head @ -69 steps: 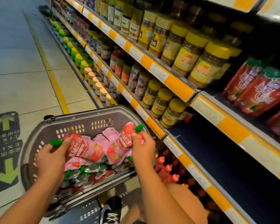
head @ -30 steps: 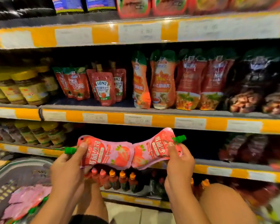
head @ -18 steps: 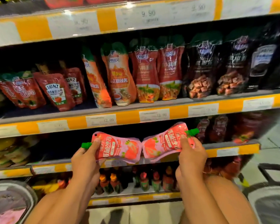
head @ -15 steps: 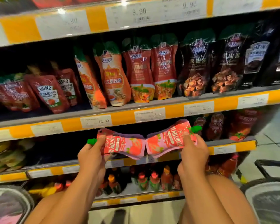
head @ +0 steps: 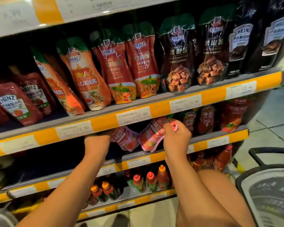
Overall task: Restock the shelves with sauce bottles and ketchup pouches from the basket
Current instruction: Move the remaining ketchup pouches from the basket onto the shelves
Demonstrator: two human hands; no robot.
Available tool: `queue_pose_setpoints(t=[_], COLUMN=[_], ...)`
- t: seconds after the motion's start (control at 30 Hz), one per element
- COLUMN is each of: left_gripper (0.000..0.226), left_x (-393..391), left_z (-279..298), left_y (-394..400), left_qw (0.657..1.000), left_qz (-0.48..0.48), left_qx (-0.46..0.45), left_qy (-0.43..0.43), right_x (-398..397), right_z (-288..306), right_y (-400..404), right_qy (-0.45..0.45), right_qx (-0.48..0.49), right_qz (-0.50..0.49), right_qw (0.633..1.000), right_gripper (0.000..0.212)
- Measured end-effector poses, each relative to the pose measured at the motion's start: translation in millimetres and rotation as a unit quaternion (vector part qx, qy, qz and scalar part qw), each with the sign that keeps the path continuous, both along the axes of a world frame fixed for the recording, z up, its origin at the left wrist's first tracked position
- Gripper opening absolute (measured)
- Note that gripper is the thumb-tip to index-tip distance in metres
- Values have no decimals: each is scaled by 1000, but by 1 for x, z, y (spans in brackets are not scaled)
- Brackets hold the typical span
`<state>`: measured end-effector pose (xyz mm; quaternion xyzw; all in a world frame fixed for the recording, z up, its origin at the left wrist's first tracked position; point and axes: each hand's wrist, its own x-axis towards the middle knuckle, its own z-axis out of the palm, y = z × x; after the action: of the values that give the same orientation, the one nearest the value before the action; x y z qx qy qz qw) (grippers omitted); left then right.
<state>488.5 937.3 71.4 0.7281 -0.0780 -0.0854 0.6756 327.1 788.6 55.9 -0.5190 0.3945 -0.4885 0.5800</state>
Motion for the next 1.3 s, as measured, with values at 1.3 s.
queue_pose_setpoints(t=[1.3], left_gripper=[42], left_x=[11], left_z=[-90], left_y=[-47], left_qw=[959], left_qz=[-209], left_qx=[174], left_qy=[-82], right_x=[24], right_z=[-39], right_y=[-31], right_qy=[305], right_qx=[-85], right_qz=[199], right_qw=[927], right_gripper=[52])
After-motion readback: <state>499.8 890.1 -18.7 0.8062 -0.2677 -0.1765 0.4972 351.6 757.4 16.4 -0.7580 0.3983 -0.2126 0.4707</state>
